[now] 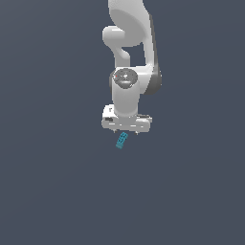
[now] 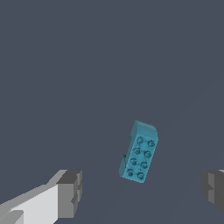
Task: Pick up the object and move it to a goal position.
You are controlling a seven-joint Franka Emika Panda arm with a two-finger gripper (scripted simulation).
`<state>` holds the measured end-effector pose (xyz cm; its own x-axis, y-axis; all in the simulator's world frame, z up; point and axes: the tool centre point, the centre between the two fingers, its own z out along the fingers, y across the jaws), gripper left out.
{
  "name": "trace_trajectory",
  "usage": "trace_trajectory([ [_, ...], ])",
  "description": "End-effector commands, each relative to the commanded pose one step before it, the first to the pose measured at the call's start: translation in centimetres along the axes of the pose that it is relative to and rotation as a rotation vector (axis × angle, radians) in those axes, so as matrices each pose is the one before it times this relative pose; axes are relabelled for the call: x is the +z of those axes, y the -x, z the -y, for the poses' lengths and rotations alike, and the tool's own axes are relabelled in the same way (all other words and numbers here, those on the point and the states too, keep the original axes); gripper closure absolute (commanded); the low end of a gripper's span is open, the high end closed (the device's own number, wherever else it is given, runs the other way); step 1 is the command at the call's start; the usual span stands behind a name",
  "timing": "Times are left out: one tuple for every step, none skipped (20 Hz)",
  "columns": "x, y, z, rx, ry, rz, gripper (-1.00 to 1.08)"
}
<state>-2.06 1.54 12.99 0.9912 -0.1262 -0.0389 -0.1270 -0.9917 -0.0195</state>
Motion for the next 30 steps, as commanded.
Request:
trace_trajectory([
  [1.169,0.317,-0.320,0.05714,0.00218,-0.00676,-0.92],
  [0.514,0.145,-0.160,0.02605,0.00103,-0.00335,-0.92],
  [0.493,0.144,-0.164,0.02530,0.00103,-0.00331,-0.92],
  [0.458,0.138,-0.161,0.02377,0.00100,-0.00318,-0.92],
  [0.423,0.131,-0.158,0.02224,0.00095,-0.00303,-0.92],
  [0.390,0.123,-0.152,0.02070,0.00091,-0.00287,-0.92],
  [0.357,0.115,-0.146,0.01917,0.00086,-0.00270,-0.92],
  [0.325,0.106,-0.139,0.01763,0.00080,-0.00253,-0.92],
  [0.294,0.097,-0.131,0.01610,0.00074,-0.00234,-0.92],
  [0.263,0.088,-0.122,0.01456,0.00067,-0.00215,-0.92],
  [0.234,0.079,-0.111,0.01303,0.00061,-0.00195,-0.92],
  [0.205,0.070,-0.100,0.01148,0.00054,-0.00174,-0.92],
  [0.176,0.060,-0.089,0.00996,0.00047,-0.00152,-0.92],
  [0.148,0.051,-0.075,0.00841,0.00040,-0.00129,-0.92],
  [0.121,0.041,-0.063,0.00690,0.00033,-0.00107,-0.92],
  [0.094,0.032,-0.050,0.00537,0.00026,-0.00084,-0.92],
  [0.067,0.023,-0.035,0.00382,0.00018,-0.00060,-0.92],
  [0.040,0.015,-0.020,0.00226,0.00011,-0.00035,-0.92],
  [0.013,0.003,-0.011,0.00083,0.00004,-0.00013,-0.92],
  [-0.053,-0.007,0.035,-0.00493,0.00010,0.00139,-0.92],
  [0.034,0.002,0.001,0.00000,0.00000,0.00000,-0.92],
  [0.102,0.005,0.003,0.00000,0.00000,0.00000,-0.92],
  [0.170,0.009,0.005,0.00000,0.00000,0.00000,-0.92],
  [0.230,0.002,-0.017,0.00047,-0.00001,-0.00012,-0.92],
  [0.297,0.006,-0.015,0.00047,0.00000,-0.00012,-0.92],
  [0.369,0.021,0.011,0.00000,0.00000,0.00000,-0.92],
  [0.422,0.007,-0.030,0.00082,0.00000,-0.00021,-0.92],
  [0.489,0.018,-0.010,0.00047,0.00000,-0.00012,-0.92],
  [0.549,0.021,-0.008,0.00047,0.00000,-0.00012,-0.92],
  [0.532,0.013,-0.017,0.00067,0.00000,-0.00018,-0.92],
])
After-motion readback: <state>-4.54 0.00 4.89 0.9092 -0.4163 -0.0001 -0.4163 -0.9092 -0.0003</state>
